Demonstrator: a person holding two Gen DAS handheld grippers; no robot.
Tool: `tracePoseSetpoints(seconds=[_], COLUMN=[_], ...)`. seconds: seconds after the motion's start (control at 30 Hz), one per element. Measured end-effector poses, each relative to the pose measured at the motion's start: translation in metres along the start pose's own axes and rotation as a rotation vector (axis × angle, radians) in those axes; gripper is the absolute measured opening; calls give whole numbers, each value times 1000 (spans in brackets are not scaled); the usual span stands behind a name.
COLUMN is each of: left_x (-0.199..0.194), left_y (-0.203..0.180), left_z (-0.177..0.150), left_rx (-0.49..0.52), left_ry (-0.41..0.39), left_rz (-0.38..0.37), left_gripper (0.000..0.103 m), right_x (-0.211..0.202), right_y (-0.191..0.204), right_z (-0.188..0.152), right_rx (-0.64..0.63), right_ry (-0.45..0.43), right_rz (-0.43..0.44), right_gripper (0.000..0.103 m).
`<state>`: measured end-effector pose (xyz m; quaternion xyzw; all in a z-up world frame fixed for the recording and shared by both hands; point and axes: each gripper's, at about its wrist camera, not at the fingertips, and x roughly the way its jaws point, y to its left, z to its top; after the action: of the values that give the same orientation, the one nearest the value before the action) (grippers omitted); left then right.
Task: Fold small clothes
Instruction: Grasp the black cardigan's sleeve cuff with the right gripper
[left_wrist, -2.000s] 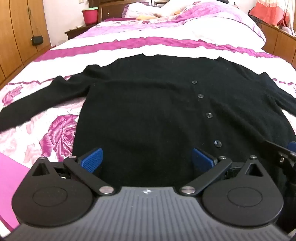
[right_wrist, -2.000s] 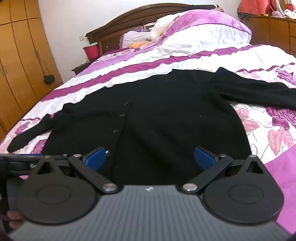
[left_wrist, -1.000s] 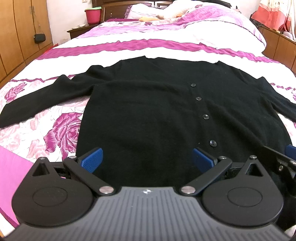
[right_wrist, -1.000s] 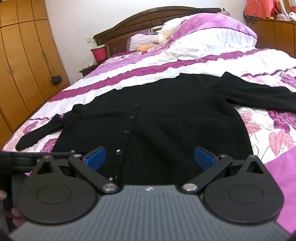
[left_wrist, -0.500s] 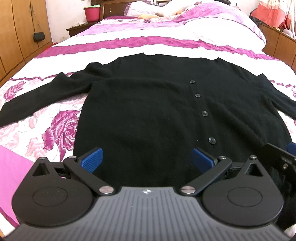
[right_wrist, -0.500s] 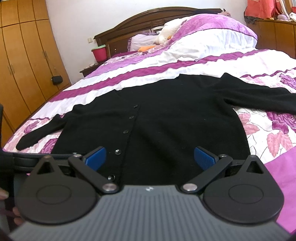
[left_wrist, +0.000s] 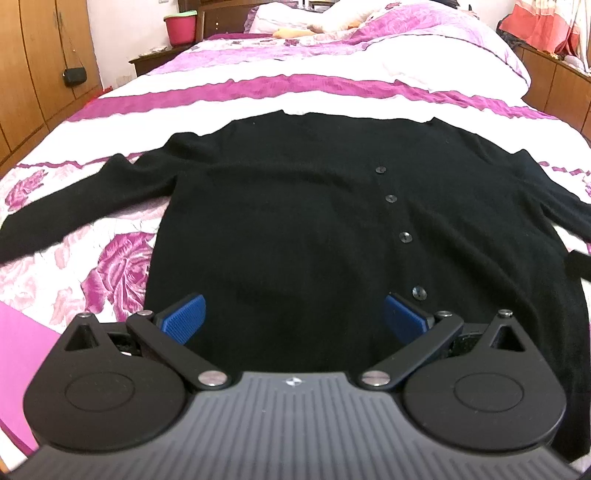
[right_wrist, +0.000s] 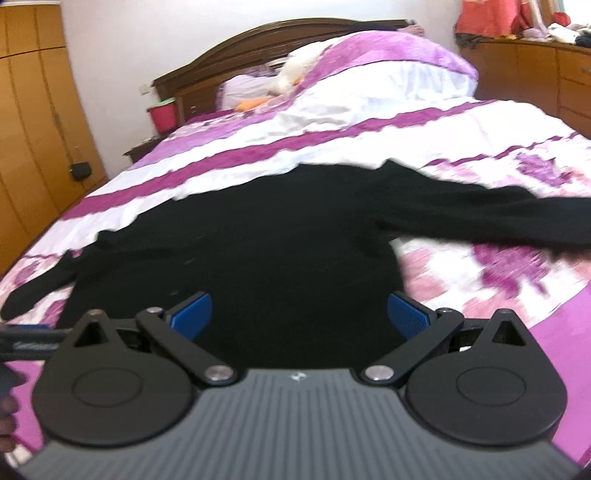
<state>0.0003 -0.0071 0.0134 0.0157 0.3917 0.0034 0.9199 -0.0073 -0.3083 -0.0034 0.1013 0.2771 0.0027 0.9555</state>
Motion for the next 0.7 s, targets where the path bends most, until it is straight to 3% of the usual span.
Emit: tracePoseSetpoints(seconds=[0.1,0.5,0.7], left_x=[2,17,31], left_y=[-1,-13,-27], left_z=[3,8,5], left_rx=[-1,-4,34], left_ry=[0,49,75], left_rz=[10,1,-5], left_gripper=[103,103,103], right_x=[6,35,51], right_y=[-26,-143,-183], right_z=[7,23,25], right_rx=[29,302,403], right_ry=[-5,-16,-40], right_rz=[-70,-216,-222], right_gripper=[103,103,103])
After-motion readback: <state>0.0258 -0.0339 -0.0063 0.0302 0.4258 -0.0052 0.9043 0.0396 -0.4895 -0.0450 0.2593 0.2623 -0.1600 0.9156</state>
